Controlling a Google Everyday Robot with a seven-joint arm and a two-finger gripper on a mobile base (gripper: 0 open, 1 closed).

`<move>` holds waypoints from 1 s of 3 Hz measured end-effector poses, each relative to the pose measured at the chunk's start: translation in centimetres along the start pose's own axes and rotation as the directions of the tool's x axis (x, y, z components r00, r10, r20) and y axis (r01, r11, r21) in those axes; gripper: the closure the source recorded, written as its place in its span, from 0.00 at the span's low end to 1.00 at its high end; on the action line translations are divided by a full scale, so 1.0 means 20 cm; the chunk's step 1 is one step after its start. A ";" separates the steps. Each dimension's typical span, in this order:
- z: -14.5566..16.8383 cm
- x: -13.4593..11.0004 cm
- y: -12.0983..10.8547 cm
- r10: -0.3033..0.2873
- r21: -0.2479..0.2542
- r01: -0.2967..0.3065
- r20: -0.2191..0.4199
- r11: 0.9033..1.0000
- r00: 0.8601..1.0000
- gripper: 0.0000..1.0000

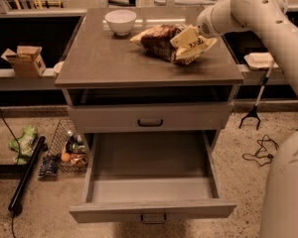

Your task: Pick brown chip bag from middle drawer and place on counter

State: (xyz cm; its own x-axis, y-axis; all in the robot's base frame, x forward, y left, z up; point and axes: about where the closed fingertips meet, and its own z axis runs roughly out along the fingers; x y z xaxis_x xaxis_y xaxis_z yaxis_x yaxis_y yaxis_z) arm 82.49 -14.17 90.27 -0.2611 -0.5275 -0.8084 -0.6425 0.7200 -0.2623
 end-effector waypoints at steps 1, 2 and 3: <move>-0.10 0.06 -0.06 0.030 -0.007 -0.030 0.001 1.000 1.000 0.00; -0.33 0.06 -0.12 0.061 -0.002 -0.061 0.057 0.998 0.997 0.00; -0.61 0.05 -0.19 0.065 0.033 -0.070 0.134 0.997 0.989 0.00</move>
Offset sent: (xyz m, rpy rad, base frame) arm -0.0835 -0.1211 0.0880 0.1805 -0.0850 -0.0522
